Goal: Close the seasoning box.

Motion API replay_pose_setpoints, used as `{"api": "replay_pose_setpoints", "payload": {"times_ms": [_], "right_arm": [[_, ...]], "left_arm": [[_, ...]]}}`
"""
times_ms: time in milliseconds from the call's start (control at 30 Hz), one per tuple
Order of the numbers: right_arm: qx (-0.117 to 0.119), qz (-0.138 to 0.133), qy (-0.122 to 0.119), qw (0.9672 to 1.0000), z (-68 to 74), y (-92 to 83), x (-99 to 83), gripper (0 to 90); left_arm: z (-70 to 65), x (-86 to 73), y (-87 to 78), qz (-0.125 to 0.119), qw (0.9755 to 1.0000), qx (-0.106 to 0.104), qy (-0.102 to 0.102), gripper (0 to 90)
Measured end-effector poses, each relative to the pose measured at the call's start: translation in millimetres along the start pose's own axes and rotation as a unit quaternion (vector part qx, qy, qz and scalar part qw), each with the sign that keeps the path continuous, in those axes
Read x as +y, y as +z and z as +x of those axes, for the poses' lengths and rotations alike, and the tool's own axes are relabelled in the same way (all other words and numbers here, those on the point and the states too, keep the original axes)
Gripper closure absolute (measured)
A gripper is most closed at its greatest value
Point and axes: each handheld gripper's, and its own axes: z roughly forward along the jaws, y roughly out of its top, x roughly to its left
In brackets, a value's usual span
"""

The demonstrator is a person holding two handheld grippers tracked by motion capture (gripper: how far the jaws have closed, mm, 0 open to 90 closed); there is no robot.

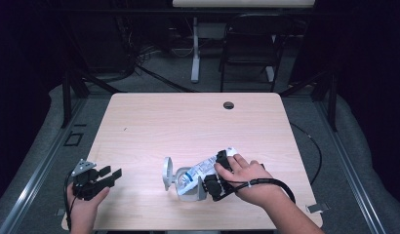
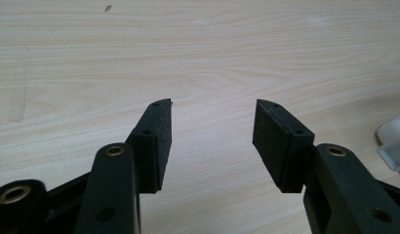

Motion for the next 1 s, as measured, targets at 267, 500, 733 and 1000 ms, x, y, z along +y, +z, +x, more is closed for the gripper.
{"api": "replay_pose_setpoints", "payload": {"times_ms": [267, 500, 733, 1000], "right_arm": [[0.000, 0.001, -0.001, 1.0000, -0.3, -0.2, 0.5, 47.7], [-0.006, 0.009, -0.010, 0.9999, -1.4, -2.5, 1.1, 48.0], [-0.005, 0.004, -0.006, 1.0000, -0.6, -1.7, 0.8, 48.2], [-0.006, 0.005, -0.010, 0.9999, -0.9, -2.2, 0.7, 48.6]], "left_arm": [[-0.1, -0.2, 0.3, -0.002, 1.0000, 0.001, -0.001, 49.4], [0.0, -0.1, 0.2, 0.000, 1.0000, 0.000, -0.001, 49.3], [0.2, -0.2, 0.2, 0.000, 1.0000, 0.000, -0.001, 49.3], [0.3, -0.9, 1.0, -0.006, 1.0000, 0.001, -0.003, 49.4]]}}
